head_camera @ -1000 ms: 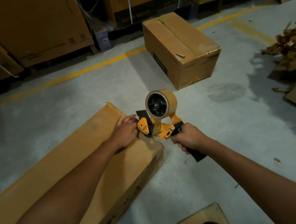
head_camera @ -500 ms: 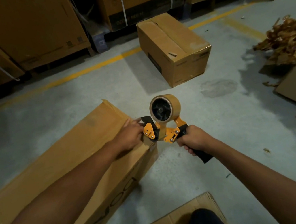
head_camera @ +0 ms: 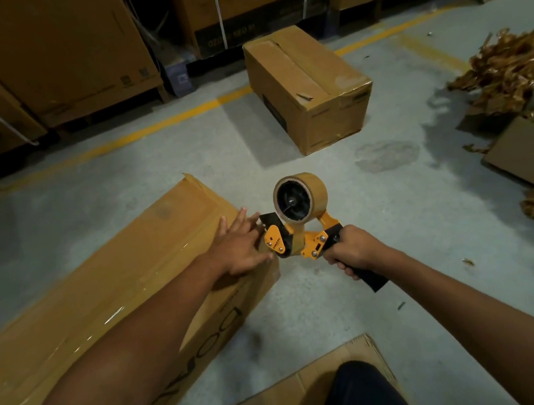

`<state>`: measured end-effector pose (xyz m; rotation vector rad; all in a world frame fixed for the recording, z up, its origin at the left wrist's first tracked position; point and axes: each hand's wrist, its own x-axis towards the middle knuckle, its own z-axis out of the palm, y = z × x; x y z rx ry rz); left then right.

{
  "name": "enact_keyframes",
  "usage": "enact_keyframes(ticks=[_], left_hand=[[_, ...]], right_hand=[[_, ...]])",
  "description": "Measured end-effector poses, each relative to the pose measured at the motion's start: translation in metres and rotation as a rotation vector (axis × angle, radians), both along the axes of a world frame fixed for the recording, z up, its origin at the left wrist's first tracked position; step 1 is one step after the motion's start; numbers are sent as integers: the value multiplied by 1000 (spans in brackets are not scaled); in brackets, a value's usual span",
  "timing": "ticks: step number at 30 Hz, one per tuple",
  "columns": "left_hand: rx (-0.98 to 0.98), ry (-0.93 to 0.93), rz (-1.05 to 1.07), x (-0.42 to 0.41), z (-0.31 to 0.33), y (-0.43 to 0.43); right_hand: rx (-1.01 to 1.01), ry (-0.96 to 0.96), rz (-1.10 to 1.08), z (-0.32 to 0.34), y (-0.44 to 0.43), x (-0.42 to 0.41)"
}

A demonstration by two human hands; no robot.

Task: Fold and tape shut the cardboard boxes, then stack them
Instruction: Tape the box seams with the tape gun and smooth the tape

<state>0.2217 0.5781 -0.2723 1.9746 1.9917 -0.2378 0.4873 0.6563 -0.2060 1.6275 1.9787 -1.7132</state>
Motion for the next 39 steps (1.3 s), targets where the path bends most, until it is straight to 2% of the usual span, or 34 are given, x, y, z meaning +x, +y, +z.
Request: enact_keyframes(ticks=[3,7,13,15,18,20,22,26,32,39], left_hand=[[12,98,-127,9,-3,-12],[60,88,-52,20,-5,-15],[27,89,-7,24,-3,-14],[31,74,0,23,-4,-14],[46,36,41,14,-3,-14],[66,32,42,12,-5,-12],[82,58,35,14,-6,-11],[140,145,-110,23,-11,-6],[386,81,-265,14,-25,13],[391,-82,-154,19,-29,30]], right_hand=[[-30,15,-9,-3,-2,3],[-81,24,-42,-7,-2,6],[-167,42,-104,-8,-4,2],[-185,5,-111,-12,-5,2],[-163,-149,-86,-32,-11,19],[-167,-178,-145,-50,-17,43],[-181,-127,-221,-62,-18,59],[-250,91,-355,-71,-4,62],[-405,270,-570,-102,16,14],[-593,354,-666,-168,32,-30]])
